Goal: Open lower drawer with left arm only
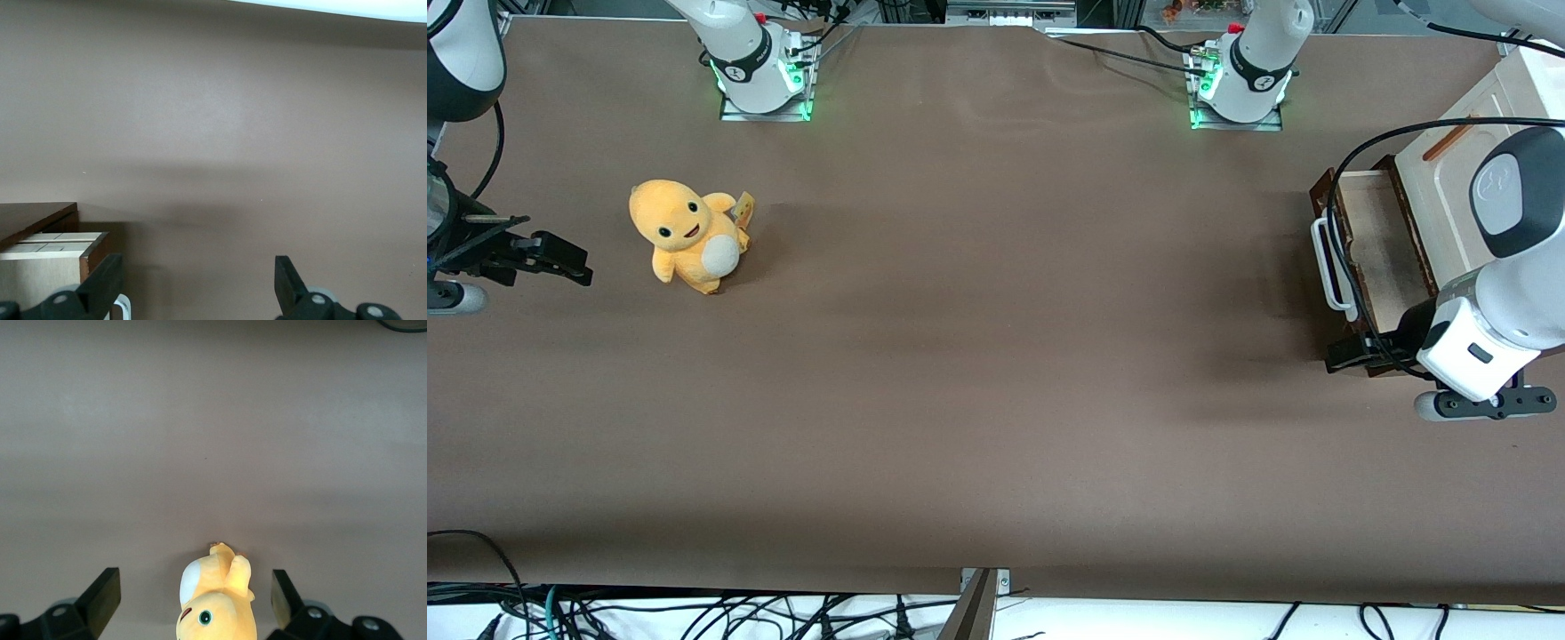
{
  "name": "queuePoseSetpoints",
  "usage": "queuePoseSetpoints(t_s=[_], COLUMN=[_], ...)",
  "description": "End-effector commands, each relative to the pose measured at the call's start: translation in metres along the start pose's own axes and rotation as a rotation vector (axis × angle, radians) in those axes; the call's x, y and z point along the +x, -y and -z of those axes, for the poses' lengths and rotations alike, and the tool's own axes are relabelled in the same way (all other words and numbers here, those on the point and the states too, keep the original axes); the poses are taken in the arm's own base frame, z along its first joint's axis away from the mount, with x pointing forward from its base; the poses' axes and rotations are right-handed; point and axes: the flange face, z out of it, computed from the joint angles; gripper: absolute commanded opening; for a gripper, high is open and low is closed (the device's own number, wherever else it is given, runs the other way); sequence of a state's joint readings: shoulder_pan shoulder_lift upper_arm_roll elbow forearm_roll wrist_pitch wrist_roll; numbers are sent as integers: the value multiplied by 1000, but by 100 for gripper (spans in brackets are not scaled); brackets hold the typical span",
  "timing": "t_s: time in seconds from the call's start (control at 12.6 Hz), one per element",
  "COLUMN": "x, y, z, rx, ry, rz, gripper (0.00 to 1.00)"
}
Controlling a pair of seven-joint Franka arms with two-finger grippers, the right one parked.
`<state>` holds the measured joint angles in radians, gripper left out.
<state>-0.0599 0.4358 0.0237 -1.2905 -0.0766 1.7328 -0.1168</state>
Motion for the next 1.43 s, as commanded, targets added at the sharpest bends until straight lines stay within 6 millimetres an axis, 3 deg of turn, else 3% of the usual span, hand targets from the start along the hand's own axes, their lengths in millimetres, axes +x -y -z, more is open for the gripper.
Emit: queuePoseSetpoints(t_s=[0.0, 1.35], x=[-6, -24], y=[3, 13], z=[8, 11], rx=[23, 103], ry=[-13, 131], rz=[-20, -24], gripper=[100, 100])
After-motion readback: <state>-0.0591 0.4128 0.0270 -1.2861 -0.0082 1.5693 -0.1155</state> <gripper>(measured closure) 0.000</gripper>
